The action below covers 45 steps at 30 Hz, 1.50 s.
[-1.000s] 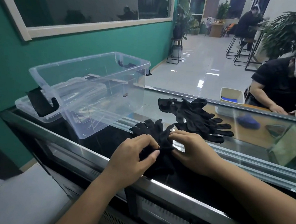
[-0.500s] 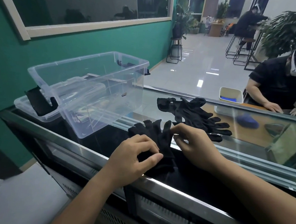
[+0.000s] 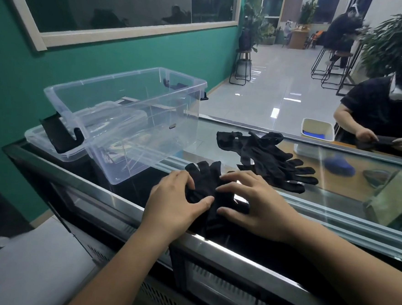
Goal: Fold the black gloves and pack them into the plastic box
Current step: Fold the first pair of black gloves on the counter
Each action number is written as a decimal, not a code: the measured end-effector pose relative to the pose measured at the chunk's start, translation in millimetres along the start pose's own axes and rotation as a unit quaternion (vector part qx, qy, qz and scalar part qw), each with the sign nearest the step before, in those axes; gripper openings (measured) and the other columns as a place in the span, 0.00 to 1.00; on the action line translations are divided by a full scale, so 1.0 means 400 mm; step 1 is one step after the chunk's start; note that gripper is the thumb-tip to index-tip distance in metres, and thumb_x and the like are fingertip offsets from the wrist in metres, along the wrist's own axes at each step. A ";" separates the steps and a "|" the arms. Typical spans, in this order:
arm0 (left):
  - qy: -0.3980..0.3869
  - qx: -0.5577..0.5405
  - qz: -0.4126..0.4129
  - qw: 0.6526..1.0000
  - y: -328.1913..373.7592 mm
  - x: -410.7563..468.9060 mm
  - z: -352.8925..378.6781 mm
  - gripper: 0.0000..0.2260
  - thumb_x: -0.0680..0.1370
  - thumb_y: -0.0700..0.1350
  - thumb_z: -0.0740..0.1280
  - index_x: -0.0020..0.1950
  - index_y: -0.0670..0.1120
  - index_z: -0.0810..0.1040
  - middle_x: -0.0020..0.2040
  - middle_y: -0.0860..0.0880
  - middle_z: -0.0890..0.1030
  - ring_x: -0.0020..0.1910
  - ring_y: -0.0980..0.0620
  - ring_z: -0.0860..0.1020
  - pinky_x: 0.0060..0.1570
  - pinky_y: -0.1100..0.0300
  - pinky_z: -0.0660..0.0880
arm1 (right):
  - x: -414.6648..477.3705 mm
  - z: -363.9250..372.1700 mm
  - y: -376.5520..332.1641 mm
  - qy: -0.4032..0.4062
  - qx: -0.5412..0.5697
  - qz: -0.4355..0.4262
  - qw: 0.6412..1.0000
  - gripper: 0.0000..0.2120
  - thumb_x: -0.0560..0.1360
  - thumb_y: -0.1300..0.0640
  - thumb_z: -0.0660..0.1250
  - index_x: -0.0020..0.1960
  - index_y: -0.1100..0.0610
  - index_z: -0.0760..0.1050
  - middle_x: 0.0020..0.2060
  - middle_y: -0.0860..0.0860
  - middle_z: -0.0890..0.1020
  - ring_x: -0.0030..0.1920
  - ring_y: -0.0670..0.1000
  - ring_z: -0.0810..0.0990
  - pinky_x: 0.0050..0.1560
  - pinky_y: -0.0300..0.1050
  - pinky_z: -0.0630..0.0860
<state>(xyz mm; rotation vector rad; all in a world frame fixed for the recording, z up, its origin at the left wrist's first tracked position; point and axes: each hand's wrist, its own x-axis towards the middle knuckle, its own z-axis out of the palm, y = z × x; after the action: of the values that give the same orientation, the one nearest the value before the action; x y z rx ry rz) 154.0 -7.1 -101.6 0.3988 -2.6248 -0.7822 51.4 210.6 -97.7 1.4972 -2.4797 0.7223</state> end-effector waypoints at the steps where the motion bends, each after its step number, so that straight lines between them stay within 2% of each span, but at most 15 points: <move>1: -0.003 0.002 -0.009 1.000 0.001 0.004 0.000 0.20 0.72 0.68 0.74 0.49 0.56 0.72 0.49 0.60 0.76 0.53 0.55 0.75 0.52 0.56 0.70 | -0.001 -0.003 -0.001 -0.002 -0.003 -0.002 1.000 0.22 0.79 0.34 0.69 0.68 0.45 0.80 0.71 0.43 0.76 0.73 0.45 0.71 0.72 0.50 0.71; 3: -0.008 -0.001 -0.012 1.000 0.001 0.007 -0.001 0.20 0.72 0.67 0.74 0.49 0.57 0.72 0.50 0.60 0.77 0.54 0.55 0.76 0.52 0.56 0.70 | -0.003 -0.008 -0.005 -0.003 -0.004 -0.005 1.000 0.22 0.79 0.35 0.70 0.68 0.45 0.80 0.69 0.43 0.77 0.72 0.45 0.72 0.71 0.47 0.71; 5: 0.001 -0.015 0.023 1.000 0.000 0.005 -0.003 0.16 0.74 0.65 0.74 0.52 0.57 0.74 0.58 0.65 0.76 0.62 0.60 0.75 0.60 0.56 0.71 | -0.001 -0.008 -0.007 0.010 0.018 0.003 1.000 0.19 0.81 0.40 0.71 0.67 0.48 0.80 0.65 0.43 0.79 0.69 0.46 0.75 0.69 0.45 0.72; 7: 0.025 -0.031 0.091 0.995 0.001 -0.004 -0.007 0.12 0.77 0.61 0.73 0.56 0.57 0.79 0.66 0.65 0.75 0.69 0.62 0.71 0.67 0.56 0.65 | 0.004 -0.008 -0.002 0.050 0.043 0.024 0.998 0.12 0.83 0.49 0.70 0.64 0.50 0.81 0.60 0.44 0.81 0.64 0.48 0.78 0.65 0.45 0.75; 9: 0.016 -0.053 0.152 0.987 0.003 -0.020 -0.014 0.09 0.78 0.59 0.73 0.54 0.58 0.82 0.61 0.63 0.79 0.67 0.60 0.74 0.67 0.54 0.67 | 0.005 -0.009 0.006 0.078 0.053 0.058 0.994 0.08 0.82 0.57 0.69 0.61 0.51 0.80 0.57 0.45 0.82 0.59 0.47 0.79 0.61 0.47 0.77; 11: -0.029 -0.068 0.189 0.979 0.004 -0.034 -0.019 0.08 0.77 0.59 0.74 0.52 0.58 0.84 0.55 0.62 0.81 0.62 0.57 0.77 0.65 0.53 0.70 | 0.004 -0.008 0.011 0.083 0.052 0.081 0.992 0.11 0.80 0.63 0.70 0.60 0.52 0.79 0.55 0.45 0.83 0.57 0.46 0.79 0.60 0.47 0.77; 13: -0.063 -0.066 0.203 0.975 0.001 -0.043 -0.020 0.10 0.76 0.61 0.75 0.52 0.58 0.85 0.53 0.61 0.80 0.59 0.55 0.78 0.64 0.54 0.70 | 0.004 -0.006 0.012 0.085 0.042 0.096 0.991 0.12 0.79 0.65 0.70 0.59 0.52 0.79 0.52 0.44 0.84 0.55 0.45 0.79 0.59 0.48 0.77; 17: -0.061 -0.050 0.216 0.973 -0.006 -0.052 -0.020 0.12 0.75 0.64 0.75 0.52 0.59 0.86 0.50 0.61 0.79 0.55 0.55 0.77 0.62 0.53 0.71 | 0.006 -0.006 0.012 0.088 0.031 0.104 0.990 0.12 0.77 0.67 0.69 0.55 0.53 0.78 0.47 0.42 0.84 0.52 0.48 0.80 0.55 0.48 0.76; 21: -0.061 -0.023 0.235 0.970 -0.007 -0.061 -0.020 0.17 0.73 0.69 0.75 0.53 0.59 0.86 0.51 0.62 0.79 0.54 0.56 0.78 0.61 0.54 0.72 | 0.003 -0.006 0.013 0.084 -0.001 0.086 0.993 0.12 0.76 0.66 0.70 0.54 0.52 0.79 0.44 0.38 0.83 0.47 0.47 0.79 0.50 0.45 0.72; 24: -0.049 -0.021 0.243 0.968 -0.009 -0.068 -0.013 0.12 0.76 0.64 0.74 0.51 0.57 0.86 0.50 0.61 0.80 0.52 0.56 0.79 0.58 0.51 0.74 | 0.002 -0.005 0.016 0.081 -0.012 0.068 0.994 0.13 0.75 0.66 0.71 0.54 0.51 0.80 0.44 0.38 0.83 0.46 0.47 0.79 0.49 0.46 0.74; 28: -0.058 -0.067 0.208 0.974 -0.004 -0.073 -0.018 0.09 0.80 0.61 0.71 0.49 0.57 0.84 0.49 0.60 0.80 0.52 0.55 0.80 0.58 0.50 0.75 | 0.003 -0.004 0.019 0.077 -0.024 0.051 0.995 0.12 0.76 0.65 0.71 0.54 0.50 0.80 0.45 0.40 0.85 0.47 0.49 0.80 0.51 0.49 0.76; 33: -0.069 -0.034 0.219 0.973 0.002 -0.067 -0.027 0.09 0.77 0.61 0.71 0.49 0.58 0.84 0.48 0.60 0.79 0.48 0.56 0.79 0.55 0.52 0.76 | 0.006 -0.007 0.017 0.076 -0.044 0.043 0.995 0.11 0.76 0.63 0.72 0.54 0.49 0.80 0.45 0.40 0.86 0.46 0.49 0.80 0.50 0.51 0.77; 36: -0.048 -0.005 0.238 0.970 0.007 -0.063 -0.024 0.05 0.78 0.56 0.72 0.46 0.56 0.83 0.46 0.59 0.79 0.46 0.56 0.77 0.53 0.50 0.76 | 0.007 -0.009 0.014 0.078 -0.046 0.048 0.995 0.11 0.75 0.63 0.72 0.53 0.49 0.80 0.44 0.40 0.85 0.45 0.49 0.80 0.49 0.50 0.77; 41: -0.015 -0.009 0.271 0.962 0.009 -0.080 -0.018 0.04 0.78 0.50 0.74 0.46 0.53 0.81 0.46 0.59 0.78 0.48 0.57 0.76 0.53 0.52 0.74 | 0.007 -0.011 0.012 0.082 -0.040 0.059 0.994 0.10 0.75 0.63 0.73 0.52 0.51 0.81 0.43 0.41 0.86 0.45 0.50 0.80 0.49 0.48 0.76; 45: -0.049 -0.012 0.262 0.964 0.004 -0.091 -0.017 0.05 0.77 0.52 0.75 0.46 0.54 0.81 0.49 0.59 0.79 0.53 0.56 0.77 0.54 0.53 0.74 | 0.007 -0.006 0.014 0.086 -0.041 0.061 0.994 0.10 0.74 0.64 0.73 0.52 0.52 0.81 0.42 0.42 0.85 0.44 0.52 0.80 0.49 0.51 0.77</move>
<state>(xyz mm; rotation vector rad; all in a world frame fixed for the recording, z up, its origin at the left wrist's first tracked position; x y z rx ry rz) 189.1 4.5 -105.1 -0.3432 -2.6205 -0.6595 45.0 212.0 -96.3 1.2099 -2.4556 0.7258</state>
